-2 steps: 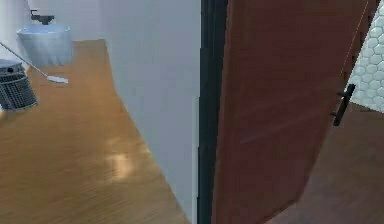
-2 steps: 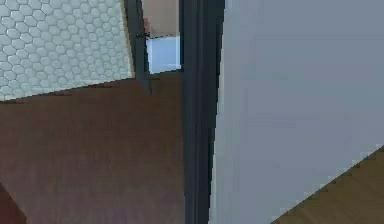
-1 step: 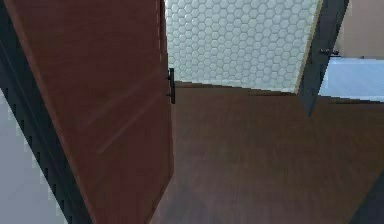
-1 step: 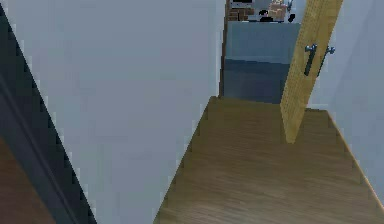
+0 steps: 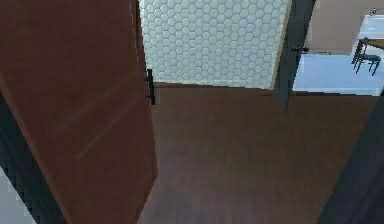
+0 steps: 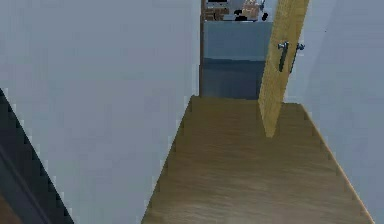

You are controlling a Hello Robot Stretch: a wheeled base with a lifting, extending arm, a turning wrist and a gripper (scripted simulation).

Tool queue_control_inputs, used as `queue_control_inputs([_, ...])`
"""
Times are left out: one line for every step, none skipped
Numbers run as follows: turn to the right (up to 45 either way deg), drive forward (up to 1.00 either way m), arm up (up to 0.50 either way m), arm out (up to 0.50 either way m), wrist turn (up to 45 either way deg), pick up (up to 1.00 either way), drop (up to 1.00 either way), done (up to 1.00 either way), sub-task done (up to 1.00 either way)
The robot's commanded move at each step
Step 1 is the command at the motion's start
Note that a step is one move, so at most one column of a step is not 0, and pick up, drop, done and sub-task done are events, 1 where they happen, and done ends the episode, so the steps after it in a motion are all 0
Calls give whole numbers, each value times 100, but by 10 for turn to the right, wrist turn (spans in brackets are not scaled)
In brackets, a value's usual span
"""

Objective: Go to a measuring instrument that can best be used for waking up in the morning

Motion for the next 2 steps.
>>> queue_control_inputs([0,100,0,0,0,0,0,0,0])
queue_control_inputs([60,0,0,0,0,0,0,0,0])
